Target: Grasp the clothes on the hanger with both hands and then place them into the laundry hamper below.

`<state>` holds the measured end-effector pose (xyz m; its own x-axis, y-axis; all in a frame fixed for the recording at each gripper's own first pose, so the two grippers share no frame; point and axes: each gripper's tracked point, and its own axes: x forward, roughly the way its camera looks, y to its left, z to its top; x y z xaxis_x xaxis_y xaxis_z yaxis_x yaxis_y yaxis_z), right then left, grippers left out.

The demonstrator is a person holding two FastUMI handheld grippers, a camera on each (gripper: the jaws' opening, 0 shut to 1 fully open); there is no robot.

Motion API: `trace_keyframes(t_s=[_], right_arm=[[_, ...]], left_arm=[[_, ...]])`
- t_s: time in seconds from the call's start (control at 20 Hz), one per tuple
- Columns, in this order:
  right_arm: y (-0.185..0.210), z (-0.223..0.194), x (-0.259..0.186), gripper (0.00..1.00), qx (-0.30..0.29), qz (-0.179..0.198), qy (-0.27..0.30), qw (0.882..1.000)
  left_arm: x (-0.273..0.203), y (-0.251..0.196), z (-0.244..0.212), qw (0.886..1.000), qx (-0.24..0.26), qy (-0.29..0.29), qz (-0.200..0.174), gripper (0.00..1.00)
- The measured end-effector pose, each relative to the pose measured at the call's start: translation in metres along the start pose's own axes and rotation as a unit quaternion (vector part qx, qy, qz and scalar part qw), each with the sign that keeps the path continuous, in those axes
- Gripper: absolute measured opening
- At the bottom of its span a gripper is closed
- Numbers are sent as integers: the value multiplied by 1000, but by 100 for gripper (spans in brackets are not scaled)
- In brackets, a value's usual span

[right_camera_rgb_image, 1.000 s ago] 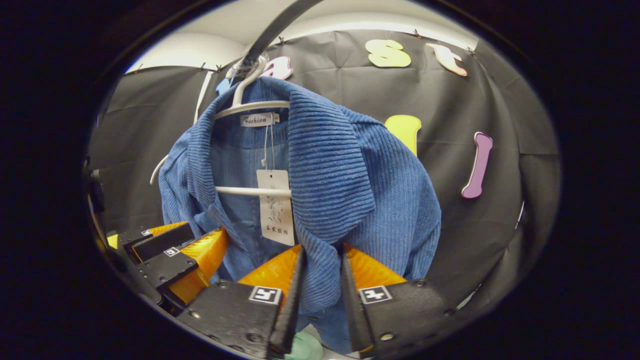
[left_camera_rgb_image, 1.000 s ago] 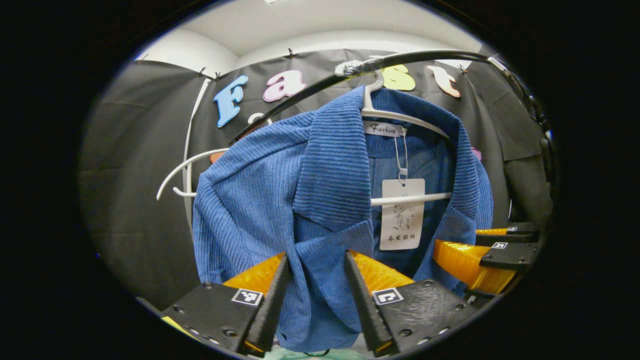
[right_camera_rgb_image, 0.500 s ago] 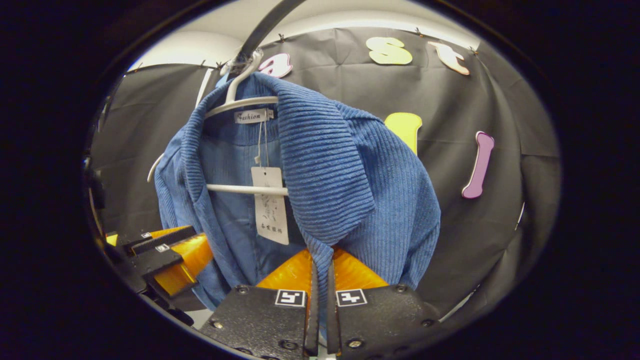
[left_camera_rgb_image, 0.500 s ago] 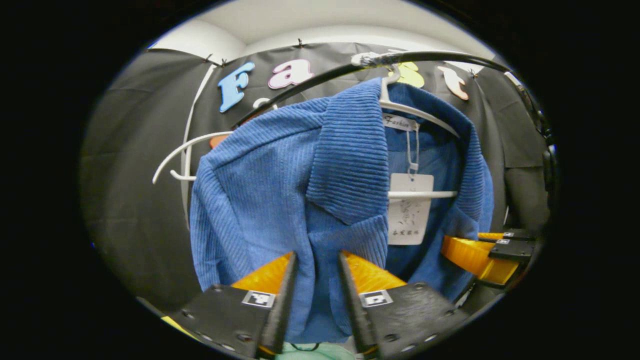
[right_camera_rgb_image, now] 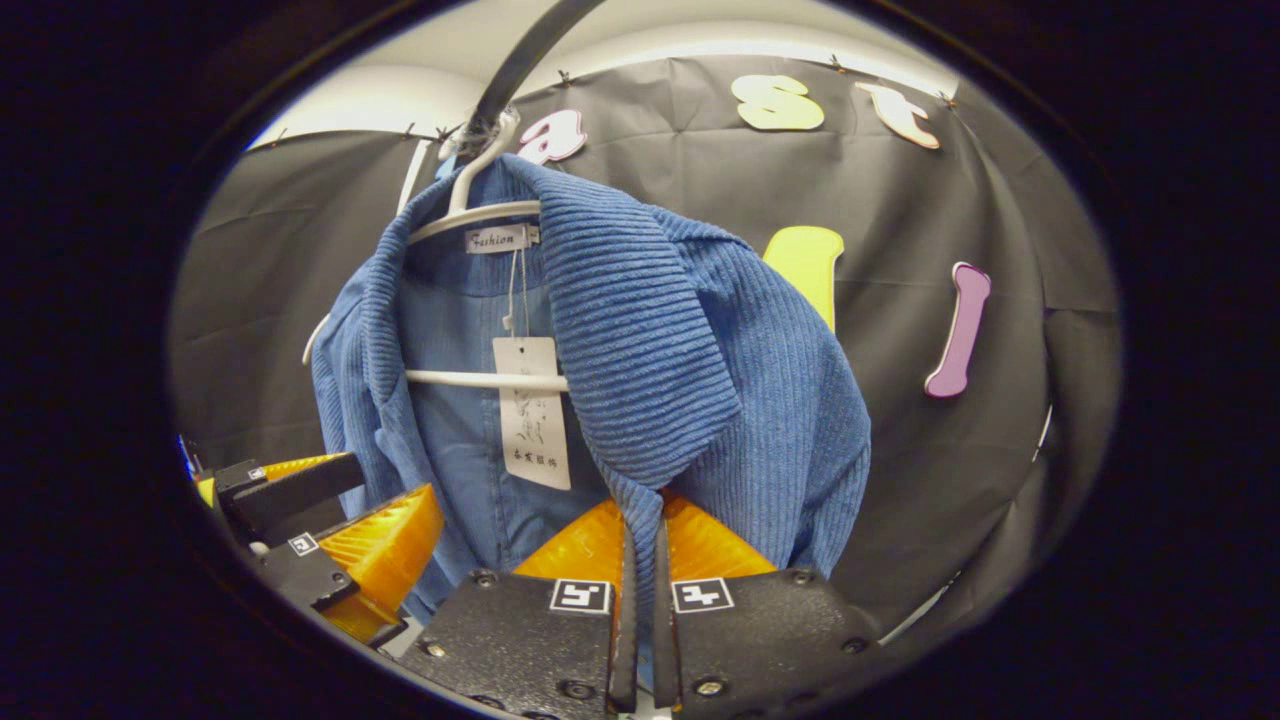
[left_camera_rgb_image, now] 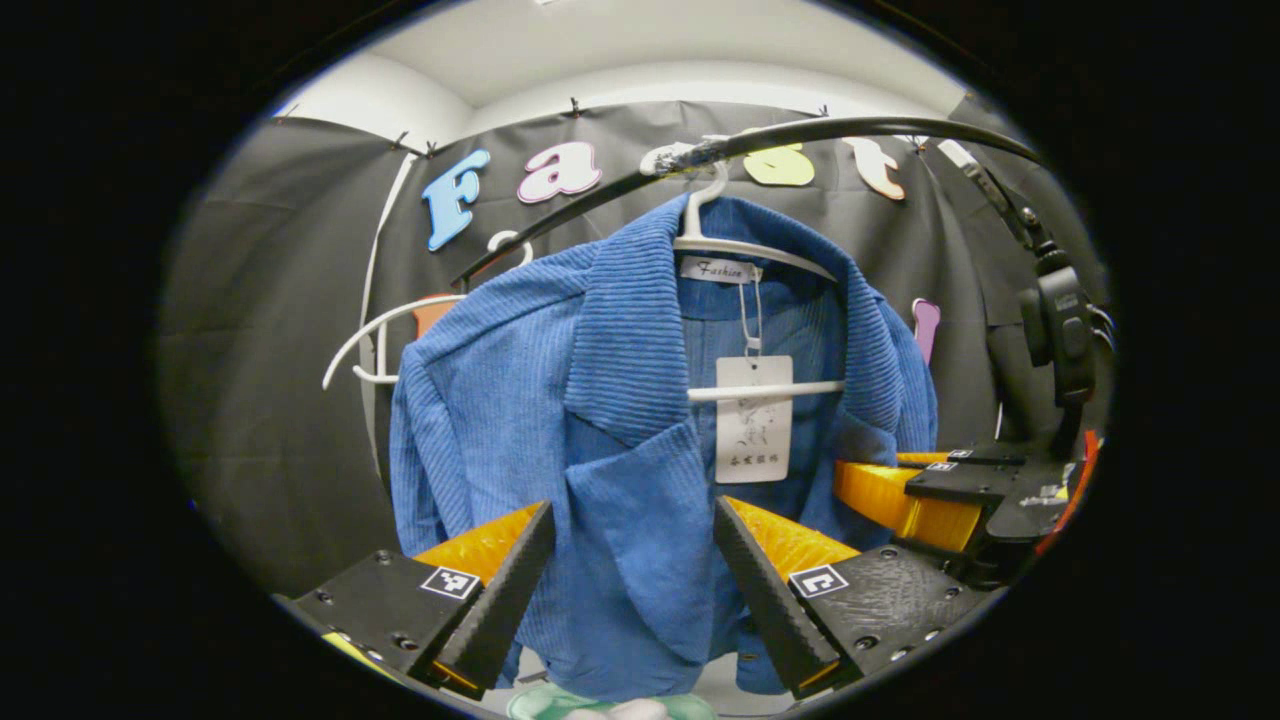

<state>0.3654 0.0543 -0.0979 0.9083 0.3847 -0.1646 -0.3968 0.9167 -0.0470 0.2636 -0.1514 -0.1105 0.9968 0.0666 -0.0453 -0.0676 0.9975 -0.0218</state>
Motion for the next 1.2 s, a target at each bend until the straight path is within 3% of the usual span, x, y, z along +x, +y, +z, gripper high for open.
trace_keyframes(t_s=[0.1, 0.25, 0.55, 0.85, 0.95, 1.0, 1.05, 1.1, 1.2], right_arm=[[-3, 1, -2, 10, -8, 8, -4, 1000], [-6, 2, -6, 10, -6, 6, -3, 1000], [-3, 1, -3, 9, -22, 14, -3, 1000], [-3, 0, 2, 10, 0, 6, 6, 1000], [-4, 2, 1, 9, 4, 10, 7, 1000], [-7, 4, 3, 8, 5, 15, 7, 1000], [-7, 5, 3, 7, 7, 19, 7, 1000], [-9, 4, 1, 6, 10, 21, 6, 1000], [-12, 4, -1, 5, 19, 29, 7, 999]], left_arm=[[3, -10, 4, 1000, 13, -11, -8, 92], [16, -8, 1, 1000, 15, -4, 0, 99], [44, 6, -13, 999, 14, 16, 24, 99], [46, 28, -14, 998, 19, 27, 44, 29], [45, 29, -12, 999, 15, 27, 31, 6], [42, 37, -11, 999, 14, 27, 41, 11], [40, 41, -10, 999, 15, 25, 42, 0], [38, 48, -8, 999, 16, 22, 46, 5], [37, 61, -6, 998, 21, 22, 59, 5]])
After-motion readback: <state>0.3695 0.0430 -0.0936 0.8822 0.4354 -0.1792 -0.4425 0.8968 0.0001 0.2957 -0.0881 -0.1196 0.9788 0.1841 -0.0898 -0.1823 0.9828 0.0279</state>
